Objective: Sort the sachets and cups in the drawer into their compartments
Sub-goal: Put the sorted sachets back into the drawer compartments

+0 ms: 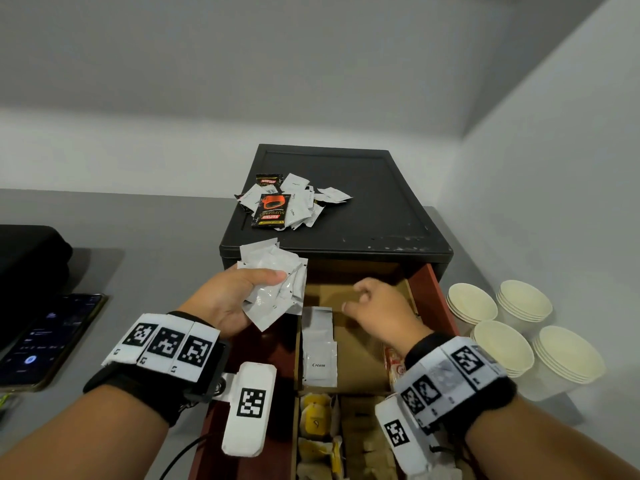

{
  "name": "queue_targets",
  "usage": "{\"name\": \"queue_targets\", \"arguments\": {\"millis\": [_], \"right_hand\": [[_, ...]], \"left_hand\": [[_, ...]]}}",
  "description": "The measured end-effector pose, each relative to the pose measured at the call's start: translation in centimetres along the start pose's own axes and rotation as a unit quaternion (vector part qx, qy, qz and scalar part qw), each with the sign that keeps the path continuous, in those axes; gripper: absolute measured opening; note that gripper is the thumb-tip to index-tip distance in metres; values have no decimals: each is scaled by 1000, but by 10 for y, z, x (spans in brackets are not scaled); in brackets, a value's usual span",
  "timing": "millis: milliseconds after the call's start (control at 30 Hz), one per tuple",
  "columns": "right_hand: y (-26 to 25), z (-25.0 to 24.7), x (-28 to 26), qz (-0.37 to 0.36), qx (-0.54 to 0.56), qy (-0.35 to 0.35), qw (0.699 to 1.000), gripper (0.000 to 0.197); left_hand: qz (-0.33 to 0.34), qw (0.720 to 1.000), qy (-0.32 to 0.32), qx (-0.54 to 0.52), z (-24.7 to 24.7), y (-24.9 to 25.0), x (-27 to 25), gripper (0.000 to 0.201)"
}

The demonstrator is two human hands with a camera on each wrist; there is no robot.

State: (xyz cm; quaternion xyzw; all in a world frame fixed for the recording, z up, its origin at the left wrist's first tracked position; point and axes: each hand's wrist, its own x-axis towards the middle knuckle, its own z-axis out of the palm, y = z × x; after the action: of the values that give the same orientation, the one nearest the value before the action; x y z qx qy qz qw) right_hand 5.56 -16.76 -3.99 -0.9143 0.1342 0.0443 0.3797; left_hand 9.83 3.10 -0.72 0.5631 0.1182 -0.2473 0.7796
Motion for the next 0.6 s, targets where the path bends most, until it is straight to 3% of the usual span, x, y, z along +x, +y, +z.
{"name": "queue_targets", "arguments": {"millis": [100,233,333,467,600], "right_hand": [[-4,-16,-8,-1,141,6,990,38],[-18,-25,-27,-31,347,-91,933,51],[-19,-21,-30,-56,365,-126,921,71],[-7,-14,-27,-60,365,-76,926,37],[6,-11,-26,-35,355,-76,931,31]], "left_hand": [[6,1000,-25,-4,15,-1,-5,31],[-5,996,-87,-11,40,-5,-18,18],[-10,993,-114,-6,55,-15,-21,19],[-41,992,-108,-56,65,-28,-20,21],[-67,983,-126,-111,64,-36,-17,31]]}}
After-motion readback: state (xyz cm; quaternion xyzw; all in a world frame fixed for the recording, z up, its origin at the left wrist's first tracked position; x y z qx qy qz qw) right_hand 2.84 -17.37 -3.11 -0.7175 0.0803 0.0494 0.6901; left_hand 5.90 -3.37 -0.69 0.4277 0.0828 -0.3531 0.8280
